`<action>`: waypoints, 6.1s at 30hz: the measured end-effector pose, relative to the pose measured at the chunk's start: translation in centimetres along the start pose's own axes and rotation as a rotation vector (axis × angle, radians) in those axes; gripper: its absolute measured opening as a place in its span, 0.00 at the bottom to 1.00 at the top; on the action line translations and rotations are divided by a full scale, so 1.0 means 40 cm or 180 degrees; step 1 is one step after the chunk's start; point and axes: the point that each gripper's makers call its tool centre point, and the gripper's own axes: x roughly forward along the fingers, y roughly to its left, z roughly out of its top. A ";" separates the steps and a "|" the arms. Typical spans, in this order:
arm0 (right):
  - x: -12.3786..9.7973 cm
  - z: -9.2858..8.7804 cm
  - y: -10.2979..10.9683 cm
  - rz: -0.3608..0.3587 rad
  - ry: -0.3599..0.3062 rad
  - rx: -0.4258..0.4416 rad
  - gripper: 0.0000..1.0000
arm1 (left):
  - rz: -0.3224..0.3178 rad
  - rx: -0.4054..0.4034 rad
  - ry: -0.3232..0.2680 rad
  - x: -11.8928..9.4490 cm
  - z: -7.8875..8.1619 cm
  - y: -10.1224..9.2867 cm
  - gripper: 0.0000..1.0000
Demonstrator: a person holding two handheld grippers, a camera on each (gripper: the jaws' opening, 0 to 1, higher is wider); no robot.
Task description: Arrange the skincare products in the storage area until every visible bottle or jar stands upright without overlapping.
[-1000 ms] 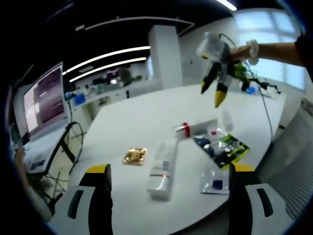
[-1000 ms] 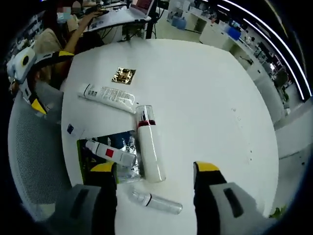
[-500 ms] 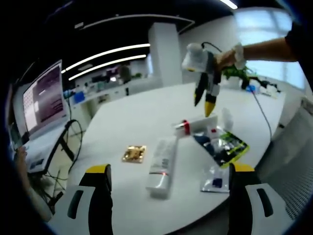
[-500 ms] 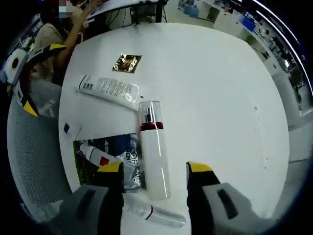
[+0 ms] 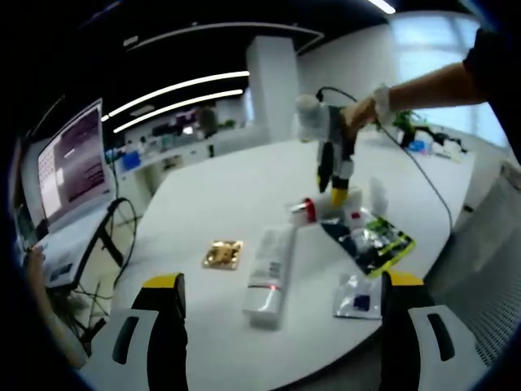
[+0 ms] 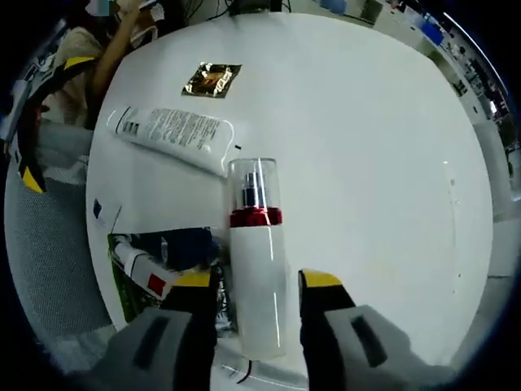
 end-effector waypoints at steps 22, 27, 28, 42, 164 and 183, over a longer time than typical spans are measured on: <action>0.031 -0.023 0.004 0.0007 0.0192 -0.0185 0.32 | 0.0024 0.0002 0.0083 0.001 -0.011 0.003 0.97; 0.032 -0.022 0.000 0.0009 0.0252 -0.0181 0.32 | 0.0013 0.0002 0.0093 0.001 -0.013 0.002 0.97; 0.032 -0.022 0.000 0.0009 0.0257 -0.0195 0.32 | 0.0009 0.0003 0.0096 0.001 -0.014 0.001 0.97; 0.033 -0.025 -0.001 -0.0019 0.0374 -0.0157 0.28 | 0.0018 0.0018 0.0116 0.002 -0.017 0.002 0.97; -0.335 -0.105 0.230 0.1192 -0.3720 0.2908 0.26 | -0.2397 -0.1032 -0.0110 0.184 0.317 -0.338 0.72; -0.332 -0.135 0.274 0.1083 -0.3756 0.2738 0.26 | -0.3363 -0.1588 -0.0027 0.260 0.392 -0.496 0.53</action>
